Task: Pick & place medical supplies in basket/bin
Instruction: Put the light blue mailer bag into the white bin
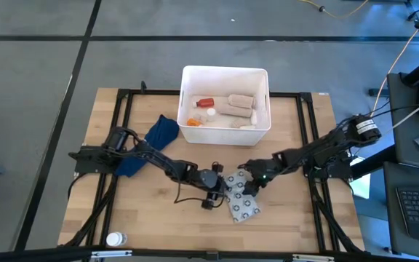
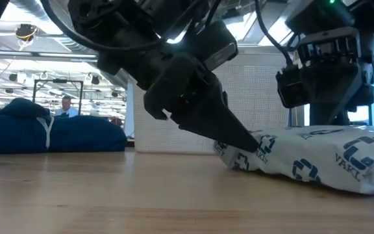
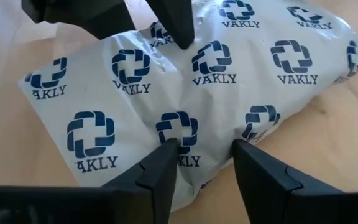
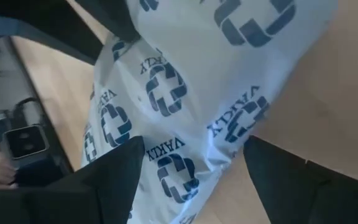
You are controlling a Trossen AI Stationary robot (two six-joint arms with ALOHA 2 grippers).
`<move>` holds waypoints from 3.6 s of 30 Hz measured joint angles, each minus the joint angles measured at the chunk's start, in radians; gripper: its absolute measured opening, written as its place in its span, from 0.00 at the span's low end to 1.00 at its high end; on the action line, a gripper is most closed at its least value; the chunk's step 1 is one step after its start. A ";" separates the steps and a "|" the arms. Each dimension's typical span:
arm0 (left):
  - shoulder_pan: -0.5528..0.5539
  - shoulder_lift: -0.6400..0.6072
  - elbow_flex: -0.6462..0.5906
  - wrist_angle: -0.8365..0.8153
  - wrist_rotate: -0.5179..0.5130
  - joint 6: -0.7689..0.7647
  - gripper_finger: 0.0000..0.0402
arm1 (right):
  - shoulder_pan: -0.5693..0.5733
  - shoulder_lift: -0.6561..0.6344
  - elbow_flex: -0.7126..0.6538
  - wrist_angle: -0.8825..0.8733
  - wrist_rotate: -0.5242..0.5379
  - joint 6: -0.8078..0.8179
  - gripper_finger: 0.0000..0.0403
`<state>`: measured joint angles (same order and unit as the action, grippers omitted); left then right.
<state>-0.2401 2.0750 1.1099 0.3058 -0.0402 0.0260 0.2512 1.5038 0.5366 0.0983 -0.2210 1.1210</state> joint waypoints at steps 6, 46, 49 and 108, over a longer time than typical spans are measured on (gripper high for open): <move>0.003 0.001 -0.003 -0.009 0.002 -0.050 0.32 | 0.002 0.004 -0.033 0.125 0.057 0.002 0.70; 0.002 0.004 -0.005 0.101 -0.005 0.038 0.27 | 0.002 0.001 -0.031 0.188 0.015 0.060 0.37; 0.004 -0.007 -0.005 0.088 0.048 0.080 0.27 | 0.003 0.001 -0.031 0.190 0.012 0.051 0.36; -0.004 -0.906 -0.004 -0.702 -0.074 -0.041 0.27 | -0.665 0.189 1.031 -0.589 0.257 -1.388 0.35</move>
<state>-0.2443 1.1687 1.1061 -0.3965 -0.1146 -0.0154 -0.4136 1.6931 1.5681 -0.4904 0.0361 -0.2670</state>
